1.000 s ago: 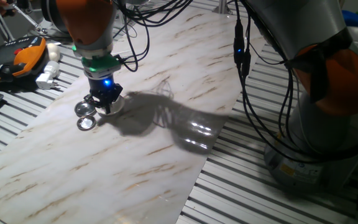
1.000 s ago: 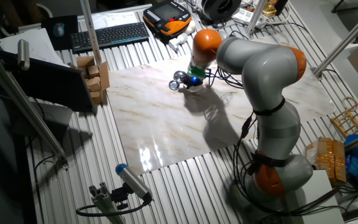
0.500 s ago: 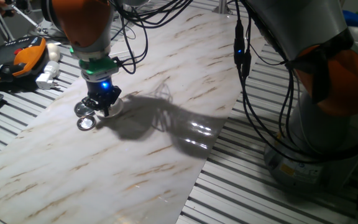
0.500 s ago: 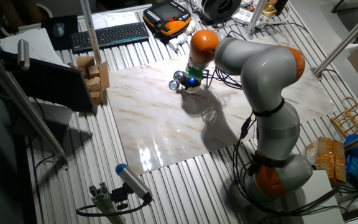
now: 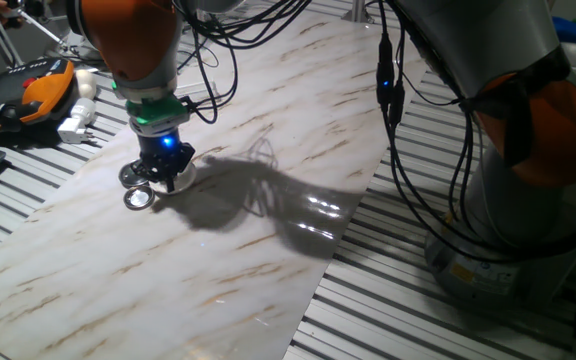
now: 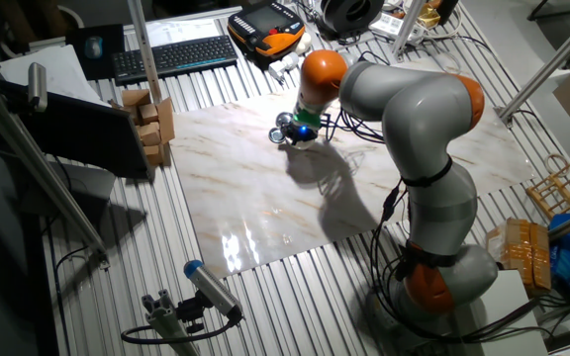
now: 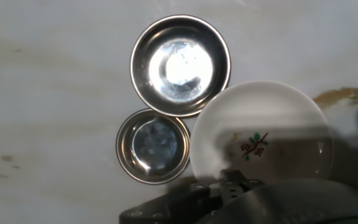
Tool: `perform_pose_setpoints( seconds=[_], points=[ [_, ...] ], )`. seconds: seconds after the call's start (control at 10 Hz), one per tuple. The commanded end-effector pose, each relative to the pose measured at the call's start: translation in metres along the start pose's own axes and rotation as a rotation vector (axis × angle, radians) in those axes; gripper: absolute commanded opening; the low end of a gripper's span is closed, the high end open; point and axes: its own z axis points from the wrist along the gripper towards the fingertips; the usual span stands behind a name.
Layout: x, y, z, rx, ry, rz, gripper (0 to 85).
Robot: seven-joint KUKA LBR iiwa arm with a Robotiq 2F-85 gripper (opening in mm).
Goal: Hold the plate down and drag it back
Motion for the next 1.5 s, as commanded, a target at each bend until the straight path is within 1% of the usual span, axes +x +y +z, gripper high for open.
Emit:
perform_pose_setpoints(
  seconds=[0.0, 0.3, 0.4, 0.5, 0.6, 0.7, 0.8, 0.9, 1.0, 1.1, 1.2, 1.3, 1.4],
  points=[
    [0.0, 0.0, -0.001, 0.0, 0.003, 0.001, 0.0],
    [0.002, 0.0, -0.002, -0.002, 0.008, 0.002, 0.0],
    [0.0, 0.0, -0.005, -0.005, 0.01, 0.002, 0.0],
    [-0.006, -0.001, -0.015, 0.012, 0.009, -0.009, 0.0],
    [-0.011, -0.004, -0.024, 0.034, -0.001, -0.03, 0.0],
    [-0.016, -0.006, -0.032, 0.044, -0.012, -0.063, 0.0],
    [-0.019, -0.009, -0.04, 0.043, -0.016, -0.1, 0.0],
    [-0.025, -0.014, -0.054, 0.044, -0.01, -0.149, 0.0],
    [-0.033, -0.021, -0.069, 0.041, 0.006, -0.187, 0.0],
    [-0.045, -0.03, -0.085, 0.036, 0.015, -0.228, 0.0],
    [-0.06, -0.038, -0.1, 0.037, 0.019, -0.278, 0.0],
    [-0.076, -0.045, -0.112, 0.035, 0.005, -0.315, 0.0],
    [-0.085, -0.05, -0.115, 0.04, -0.034, -0.332, 0.0]
  ],
)
